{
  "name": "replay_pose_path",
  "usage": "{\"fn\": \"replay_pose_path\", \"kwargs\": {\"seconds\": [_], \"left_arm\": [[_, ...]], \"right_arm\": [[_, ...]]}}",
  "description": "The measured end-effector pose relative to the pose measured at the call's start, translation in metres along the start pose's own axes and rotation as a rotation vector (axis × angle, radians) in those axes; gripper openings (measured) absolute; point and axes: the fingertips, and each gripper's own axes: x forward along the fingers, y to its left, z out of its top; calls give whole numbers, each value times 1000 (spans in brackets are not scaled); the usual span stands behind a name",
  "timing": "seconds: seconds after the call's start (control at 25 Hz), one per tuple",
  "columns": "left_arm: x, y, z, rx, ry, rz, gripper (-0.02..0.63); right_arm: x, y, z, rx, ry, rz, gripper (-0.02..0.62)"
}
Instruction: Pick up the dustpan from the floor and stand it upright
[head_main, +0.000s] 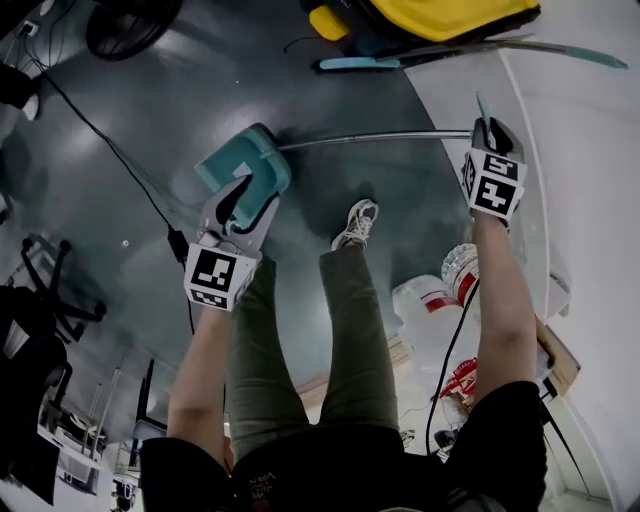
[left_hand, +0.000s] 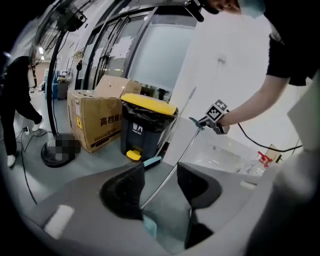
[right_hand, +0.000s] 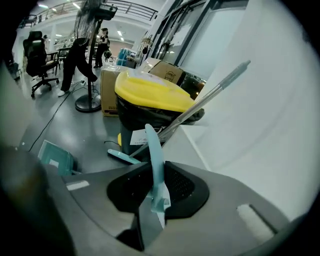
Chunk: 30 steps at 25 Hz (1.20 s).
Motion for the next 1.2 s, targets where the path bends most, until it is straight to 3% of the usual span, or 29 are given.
{"fn": "replay_pose_path", "kwargs": {"seconds": [0.2, 0.56, 0.8, 1.2], "left_arm": [[5, -23, 21, -14, -30, -34, 222], [25, -67, 50, 34, -26, -139, 222], [37, -83, 65, 40, -32, -160, 222], [53, -97, 81, 35, -42, -194, 222]], "right_arm": [[-13, -37, 17, -43, -7, -50, 63], [-40, -92, 45, -102, -51, -114, 69], [-48, -127, 62, -181, -90, -166, 71], [-50, -156, 80, -213, -103, -221, 74]]}}
